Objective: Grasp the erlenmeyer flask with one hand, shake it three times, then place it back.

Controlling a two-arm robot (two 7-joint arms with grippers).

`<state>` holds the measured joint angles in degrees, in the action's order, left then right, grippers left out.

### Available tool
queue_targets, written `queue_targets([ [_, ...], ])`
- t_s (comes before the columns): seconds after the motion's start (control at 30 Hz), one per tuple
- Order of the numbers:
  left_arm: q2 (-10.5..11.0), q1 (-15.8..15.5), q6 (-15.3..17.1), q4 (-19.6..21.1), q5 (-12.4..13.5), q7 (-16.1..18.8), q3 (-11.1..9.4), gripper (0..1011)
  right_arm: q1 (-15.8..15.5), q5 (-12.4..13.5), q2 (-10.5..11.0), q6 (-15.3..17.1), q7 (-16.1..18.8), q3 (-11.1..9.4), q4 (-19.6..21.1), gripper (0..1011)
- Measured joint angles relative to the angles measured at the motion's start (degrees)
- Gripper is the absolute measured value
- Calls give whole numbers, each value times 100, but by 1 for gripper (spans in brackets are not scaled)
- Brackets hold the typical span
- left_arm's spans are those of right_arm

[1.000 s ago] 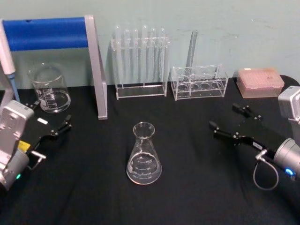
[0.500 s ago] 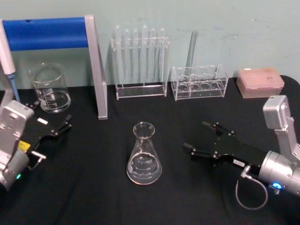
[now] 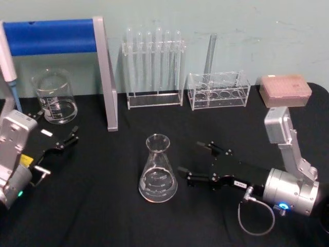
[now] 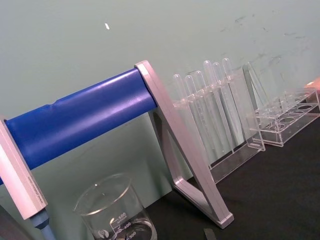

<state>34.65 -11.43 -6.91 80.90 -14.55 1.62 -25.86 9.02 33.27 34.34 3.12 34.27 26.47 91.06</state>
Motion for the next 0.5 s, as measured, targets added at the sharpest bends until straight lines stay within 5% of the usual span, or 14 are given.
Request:
queue_targets([
  [0.5,0,0,0,0,0,0,0,1001,388,-445,-286,-295,108,364,-312,1002],
])
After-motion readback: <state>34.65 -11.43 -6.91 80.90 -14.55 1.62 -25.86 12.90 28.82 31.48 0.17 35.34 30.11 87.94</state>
